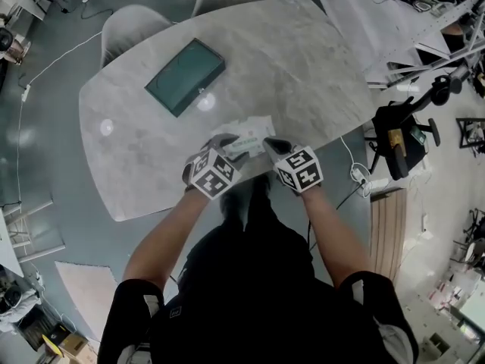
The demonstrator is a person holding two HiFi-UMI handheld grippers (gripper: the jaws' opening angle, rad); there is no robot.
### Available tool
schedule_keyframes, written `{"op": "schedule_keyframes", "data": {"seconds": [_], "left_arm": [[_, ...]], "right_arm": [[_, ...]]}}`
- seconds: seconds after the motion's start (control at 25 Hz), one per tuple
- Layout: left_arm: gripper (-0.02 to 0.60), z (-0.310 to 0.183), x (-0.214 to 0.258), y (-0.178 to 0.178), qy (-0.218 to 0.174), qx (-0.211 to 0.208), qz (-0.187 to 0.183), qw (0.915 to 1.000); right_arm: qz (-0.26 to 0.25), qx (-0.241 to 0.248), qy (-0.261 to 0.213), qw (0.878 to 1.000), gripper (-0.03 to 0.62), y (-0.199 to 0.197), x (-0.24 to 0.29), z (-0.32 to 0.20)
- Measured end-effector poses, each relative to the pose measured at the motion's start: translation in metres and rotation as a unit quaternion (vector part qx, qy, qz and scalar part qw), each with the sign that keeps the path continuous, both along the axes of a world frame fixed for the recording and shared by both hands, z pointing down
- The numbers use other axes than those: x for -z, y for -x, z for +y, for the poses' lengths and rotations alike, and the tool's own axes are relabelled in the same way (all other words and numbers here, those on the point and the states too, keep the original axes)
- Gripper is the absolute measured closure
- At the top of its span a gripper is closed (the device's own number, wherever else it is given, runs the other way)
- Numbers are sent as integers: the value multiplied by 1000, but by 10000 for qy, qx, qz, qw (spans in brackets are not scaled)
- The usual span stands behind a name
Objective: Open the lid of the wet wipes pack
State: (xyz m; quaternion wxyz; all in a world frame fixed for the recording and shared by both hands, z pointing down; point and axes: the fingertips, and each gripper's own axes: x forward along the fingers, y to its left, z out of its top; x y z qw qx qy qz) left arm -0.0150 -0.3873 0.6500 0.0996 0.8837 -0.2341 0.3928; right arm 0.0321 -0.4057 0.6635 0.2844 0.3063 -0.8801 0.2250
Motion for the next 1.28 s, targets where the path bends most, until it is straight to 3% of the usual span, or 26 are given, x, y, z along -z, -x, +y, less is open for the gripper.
{"op": "schedule_keyframes", "data": {"seconds": [0.32, 0.76, 1.08, 1.28], "left_arm": [[393, -7, -33, -9, -183, -473, -724, 9961], [391, -9, -58, -14, -261, -850, -1407, 9861], [388, -13, -72, -17, -390, -982, -1749, 9789], [394, -14, -64, -18, -464, -1025, -1662, 9797]], "right_arm": [[346, 68, 233, 9991, 591, -7, -32, -8], [767, 275, 468, 9956, 591, -5, -61, -1], [772, 245, 390, 9959, 591, -2, -67, -2], [765, 224, 410, 9960, 591, -2, -68, 1]]}}
